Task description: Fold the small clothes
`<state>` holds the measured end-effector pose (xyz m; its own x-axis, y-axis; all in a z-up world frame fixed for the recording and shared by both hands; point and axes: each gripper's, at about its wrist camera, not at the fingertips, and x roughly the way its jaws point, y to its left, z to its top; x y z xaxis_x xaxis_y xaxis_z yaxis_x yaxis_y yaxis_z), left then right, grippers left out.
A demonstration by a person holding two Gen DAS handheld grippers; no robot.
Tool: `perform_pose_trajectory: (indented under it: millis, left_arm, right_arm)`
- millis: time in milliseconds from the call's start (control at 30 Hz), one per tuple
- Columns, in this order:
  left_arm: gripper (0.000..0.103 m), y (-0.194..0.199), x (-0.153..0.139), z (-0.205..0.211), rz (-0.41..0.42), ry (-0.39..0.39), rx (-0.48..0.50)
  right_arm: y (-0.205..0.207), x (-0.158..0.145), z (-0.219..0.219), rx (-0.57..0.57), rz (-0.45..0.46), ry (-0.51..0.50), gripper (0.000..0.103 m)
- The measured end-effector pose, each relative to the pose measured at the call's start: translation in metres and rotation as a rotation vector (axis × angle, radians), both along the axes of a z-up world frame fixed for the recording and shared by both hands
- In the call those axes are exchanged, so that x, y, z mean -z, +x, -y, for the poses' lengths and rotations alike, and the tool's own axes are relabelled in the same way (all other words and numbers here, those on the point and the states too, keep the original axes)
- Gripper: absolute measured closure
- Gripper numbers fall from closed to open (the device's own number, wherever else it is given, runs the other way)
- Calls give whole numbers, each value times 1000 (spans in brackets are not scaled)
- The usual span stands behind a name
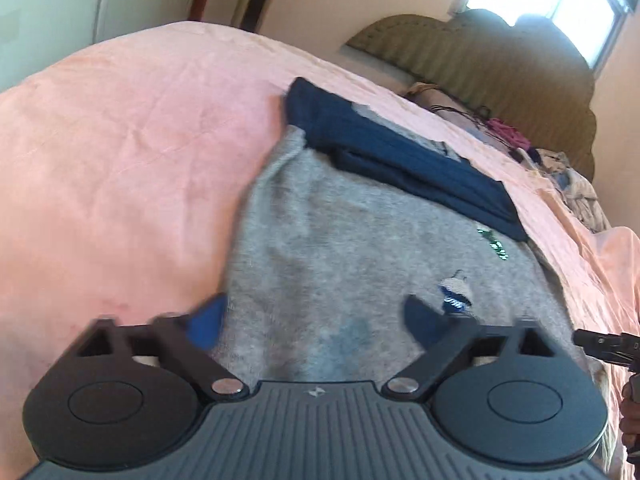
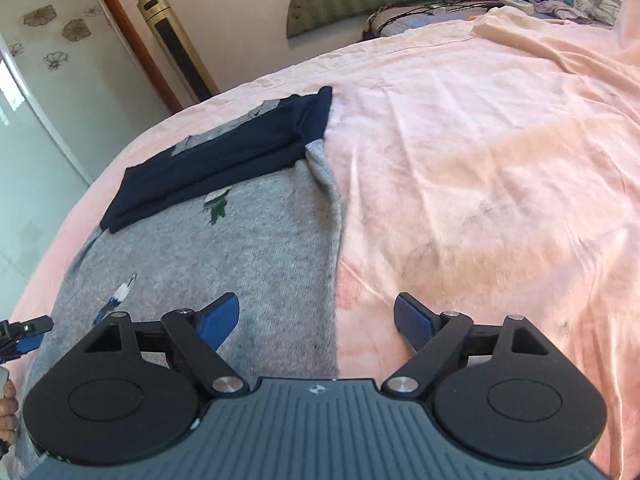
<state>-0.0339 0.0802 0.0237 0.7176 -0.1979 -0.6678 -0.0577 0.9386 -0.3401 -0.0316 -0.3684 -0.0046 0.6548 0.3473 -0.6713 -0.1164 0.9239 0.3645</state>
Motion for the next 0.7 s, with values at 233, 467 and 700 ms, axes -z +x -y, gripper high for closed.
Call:
perform_pose_trajectory:
  millis: [233,467,700]
  left_arm:
    - [99,1,-12,-4,-16,156,-28]
    - [97,-11,-8,-20,-24,110,-8]
    - [28,-53,-4,-32,-75,-130,-1]
  right_arm:
    - [4,-4,-5,-75,-43,2,92]
    - [0,5,15,-24,-31,26,93]
    - [-31,-3,34,-66,-87,212,41]
